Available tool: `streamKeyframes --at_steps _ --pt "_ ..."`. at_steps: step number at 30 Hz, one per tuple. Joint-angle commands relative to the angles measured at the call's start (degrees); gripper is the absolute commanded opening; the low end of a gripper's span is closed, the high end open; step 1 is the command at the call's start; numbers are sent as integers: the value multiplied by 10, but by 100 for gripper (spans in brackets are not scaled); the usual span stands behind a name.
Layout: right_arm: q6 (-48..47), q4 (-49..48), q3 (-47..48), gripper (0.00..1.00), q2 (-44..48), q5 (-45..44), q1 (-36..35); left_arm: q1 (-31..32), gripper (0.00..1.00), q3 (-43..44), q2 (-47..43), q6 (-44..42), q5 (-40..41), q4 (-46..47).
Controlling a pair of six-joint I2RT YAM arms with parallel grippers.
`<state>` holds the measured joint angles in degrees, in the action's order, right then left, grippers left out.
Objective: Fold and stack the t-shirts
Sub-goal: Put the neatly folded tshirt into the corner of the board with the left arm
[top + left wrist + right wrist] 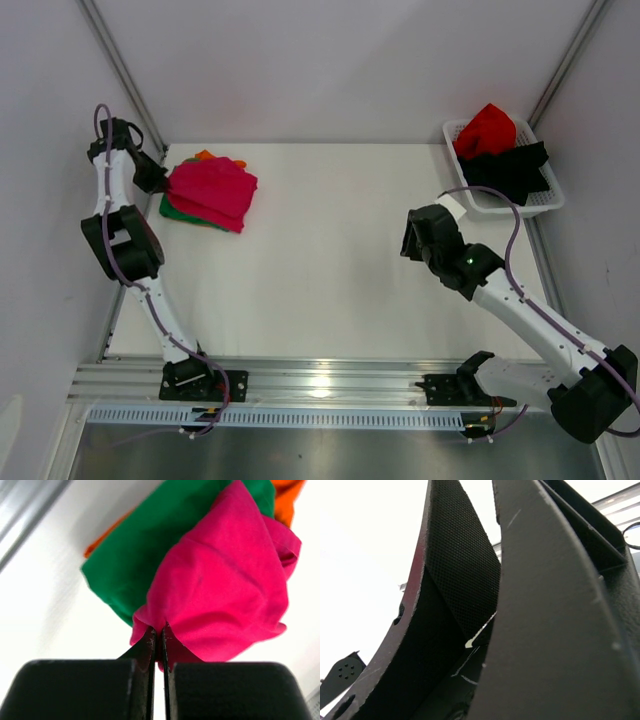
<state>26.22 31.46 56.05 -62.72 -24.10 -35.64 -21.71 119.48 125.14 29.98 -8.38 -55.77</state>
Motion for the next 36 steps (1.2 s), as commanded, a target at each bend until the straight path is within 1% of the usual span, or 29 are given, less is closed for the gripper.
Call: streamKeyframes --at_steps 1,6,11,14,16,17,18,19,20,21,22,24,26,31,32,36 --pt "11 -18 -3 41 -4 7 0 -36 1 4 -40 5 34 6" --pt "17 -21 -7 41 -11 18 1 -70 1 -11 -20 28 36 -3" --pt "19 -27 -13 41 -14 22 1 -77 1 -18 7 34 26 0" --pt "22 -29 -16 41 -14 25 1 -76 1 -12 40 35 -4 -9" --pt "22 -29 -16 41 -13 24 1 -75 3 -2 55 35 -22 -21" --pt "20 -29 -16 41 -12 23 0 -74 7 2 61 35 -26 -25" --pt "19 -28 -16 41 -11 21 1 -68 23 7 69 32 -25 -30" --pt "18 -28 -16 41 -10 20 1 -63 34 26 72 30 -13 -42" --pt "17 -27 -17 41 -9 19 1 -55 43 32 73 29 -3 -50" --pt "17 -27 -17 41 -10 18 0 -50 55 43 70 29 6 -56" --pt "17 -27 -18 41 -9 17 0 -47 59 46 65 29 22 -59" --pt "18 -29 -23 41 -9 18 1 -35 63 45 42 26 29 -56" --pt "17 -33 -27 41 -9 17 1 -23 74 48 24 27 43 -55" --pt "16 -44 -44 41 -9 17 1 11 75 61 -40 18 80 -53" --pt "16 -46 -46 41 -10 17 0 24 75 62 -48 14 100 -51" --pt "19 -56 -58 41 -10 19 1 40 75 63 -70 10 105 -43"
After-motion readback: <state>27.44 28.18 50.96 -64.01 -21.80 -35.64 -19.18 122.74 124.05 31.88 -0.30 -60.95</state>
